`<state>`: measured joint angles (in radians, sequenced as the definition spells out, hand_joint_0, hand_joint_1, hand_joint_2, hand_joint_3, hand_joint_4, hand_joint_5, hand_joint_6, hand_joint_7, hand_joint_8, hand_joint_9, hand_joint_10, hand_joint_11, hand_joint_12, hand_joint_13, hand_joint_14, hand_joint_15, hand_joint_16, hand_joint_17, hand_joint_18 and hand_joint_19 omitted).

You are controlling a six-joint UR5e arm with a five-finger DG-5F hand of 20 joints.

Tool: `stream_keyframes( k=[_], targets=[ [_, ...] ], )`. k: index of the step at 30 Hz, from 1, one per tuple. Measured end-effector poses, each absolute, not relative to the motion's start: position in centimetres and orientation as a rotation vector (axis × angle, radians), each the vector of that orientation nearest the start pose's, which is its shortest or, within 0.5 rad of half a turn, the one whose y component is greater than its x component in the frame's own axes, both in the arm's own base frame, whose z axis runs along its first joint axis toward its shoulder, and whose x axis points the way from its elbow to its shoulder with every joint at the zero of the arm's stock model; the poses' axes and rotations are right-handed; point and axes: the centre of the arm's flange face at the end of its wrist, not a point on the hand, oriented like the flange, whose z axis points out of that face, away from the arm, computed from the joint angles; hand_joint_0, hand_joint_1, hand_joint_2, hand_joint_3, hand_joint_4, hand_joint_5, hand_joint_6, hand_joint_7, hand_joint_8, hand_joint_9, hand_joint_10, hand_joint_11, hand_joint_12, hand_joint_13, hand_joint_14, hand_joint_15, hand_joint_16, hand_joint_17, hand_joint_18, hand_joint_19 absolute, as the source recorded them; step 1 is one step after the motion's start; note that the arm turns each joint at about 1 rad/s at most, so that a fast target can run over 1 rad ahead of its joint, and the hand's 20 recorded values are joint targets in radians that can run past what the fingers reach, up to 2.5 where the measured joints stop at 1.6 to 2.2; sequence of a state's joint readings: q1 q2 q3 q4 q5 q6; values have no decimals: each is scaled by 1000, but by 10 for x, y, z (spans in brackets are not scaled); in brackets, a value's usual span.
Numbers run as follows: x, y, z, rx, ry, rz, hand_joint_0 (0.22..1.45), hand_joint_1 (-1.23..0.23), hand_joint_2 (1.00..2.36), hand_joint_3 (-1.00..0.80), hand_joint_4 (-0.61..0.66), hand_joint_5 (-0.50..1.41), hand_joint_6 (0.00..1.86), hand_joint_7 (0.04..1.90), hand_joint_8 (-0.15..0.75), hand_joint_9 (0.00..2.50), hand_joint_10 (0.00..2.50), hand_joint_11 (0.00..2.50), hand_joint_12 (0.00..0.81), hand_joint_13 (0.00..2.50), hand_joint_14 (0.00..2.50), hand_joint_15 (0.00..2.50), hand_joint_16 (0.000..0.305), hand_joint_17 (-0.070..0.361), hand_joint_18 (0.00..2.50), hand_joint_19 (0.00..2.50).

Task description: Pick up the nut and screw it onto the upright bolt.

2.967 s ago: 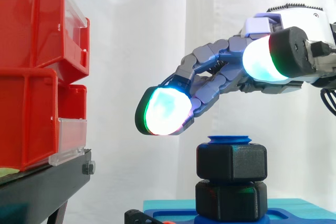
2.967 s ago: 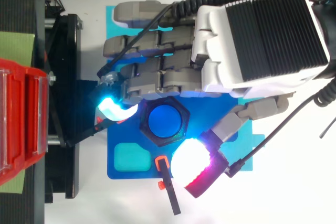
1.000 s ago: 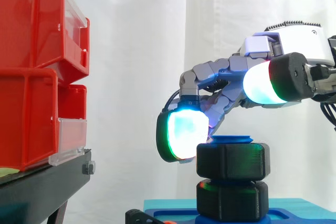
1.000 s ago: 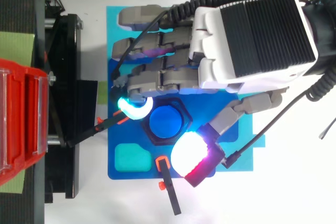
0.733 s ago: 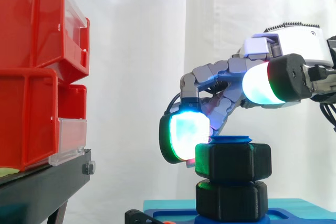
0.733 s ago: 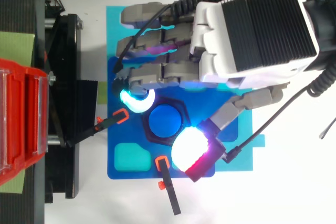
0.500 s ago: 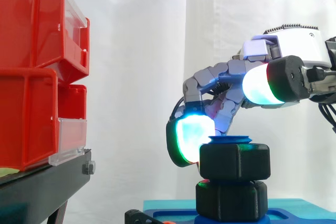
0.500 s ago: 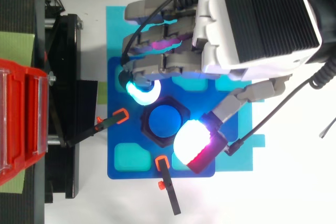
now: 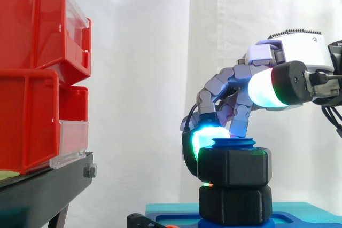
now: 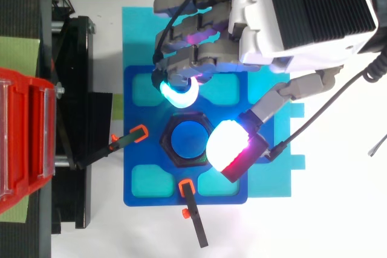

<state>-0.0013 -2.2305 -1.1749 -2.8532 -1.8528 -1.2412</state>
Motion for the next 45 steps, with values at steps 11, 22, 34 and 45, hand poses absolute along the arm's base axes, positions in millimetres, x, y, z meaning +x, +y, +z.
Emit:
stream_keyframes(
  k=[11, 22, 34, 45],
  targets=[
    [743, -110, 325, 24, 1554, 482, 505, -236, 1000, -500, 233, -98, 503, 834, 263, 1005, 0, 0, 280, 610, 0, 0, 35, 78, 307, 0],
    [746, -101, 330, 17, 1549, 486, 444, -66, 1000, -500, 109, -186, 501, 599, 199, 351, 0, 0, 335, 0, 0, 0, 48, 107, 0, 0],
    [744, -83, 306, 33, 1567, 480, 439, -51, 1000, -500, 109, -194, 501, 595, 186, 189, 0, 0, 343, 0, 0, 0, 50, 112, 0, 0],
    [741, -76, 291, 52, 1571, 496, 448, -46, 1000, -500, 155, -171, 502, 660, 206, 195, 0, 0, 339, 0, 0, 0, 48, 108, 0, 0]
  ],
)
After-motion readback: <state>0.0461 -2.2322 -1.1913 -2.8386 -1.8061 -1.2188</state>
